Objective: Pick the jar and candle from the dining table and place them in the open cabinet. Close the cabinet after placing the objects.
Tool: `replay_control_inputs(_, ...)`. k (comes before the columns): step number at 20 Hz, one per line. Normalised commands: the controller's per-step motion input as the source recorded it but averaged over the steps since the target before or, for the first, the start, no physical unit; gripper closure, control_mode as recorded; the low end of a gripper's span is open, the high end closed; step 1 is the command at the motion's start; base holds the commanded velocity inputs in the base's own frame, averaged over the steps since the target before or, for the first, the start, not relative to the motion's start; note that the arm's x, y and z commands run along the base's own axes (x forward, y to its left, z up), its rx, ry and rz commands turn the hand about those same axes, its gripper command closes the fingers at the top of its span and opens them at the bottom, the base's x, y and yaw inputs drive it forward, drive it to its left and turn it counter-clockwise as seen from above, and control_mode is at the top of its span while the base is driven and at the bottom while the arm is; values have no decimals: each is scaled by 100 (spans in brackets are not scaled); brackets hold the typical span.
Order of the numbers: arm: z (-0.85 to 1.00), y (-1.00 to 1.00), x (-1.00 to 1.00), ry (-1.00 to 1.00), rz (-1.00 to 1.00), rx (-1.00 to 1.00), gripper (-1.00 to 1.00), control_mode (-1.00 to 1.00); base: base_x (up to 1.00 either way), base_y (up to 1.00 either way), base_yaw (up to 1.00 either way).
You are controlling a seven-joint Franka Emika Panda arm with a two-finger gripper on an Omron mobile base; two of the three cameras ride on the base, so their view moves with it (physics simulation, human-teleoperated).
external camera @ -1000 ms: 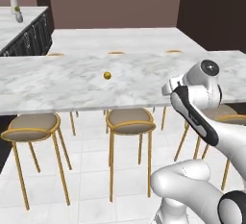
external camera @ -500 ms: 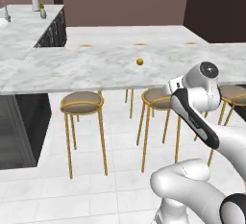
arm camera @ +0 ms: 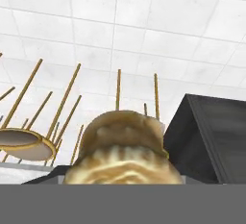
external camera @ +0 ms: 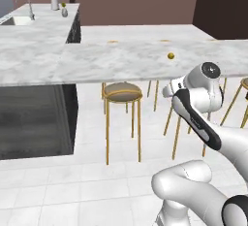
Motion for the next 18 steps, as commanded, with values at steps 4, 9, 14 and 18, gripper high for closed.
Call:
replay_control_inputs(4,0,0,0,0,0,0,100,100,-14,100,0)
replay_control_inputs(9,0,0,0,0,0,0,100,100,-4,100,-3)
replay_control_inputs(14,0,0,0,0,0,0,100,100,-2,100,-4)
replay_control_inputs(18,0,0,0,0,0,0,100,100,0,100,-7)
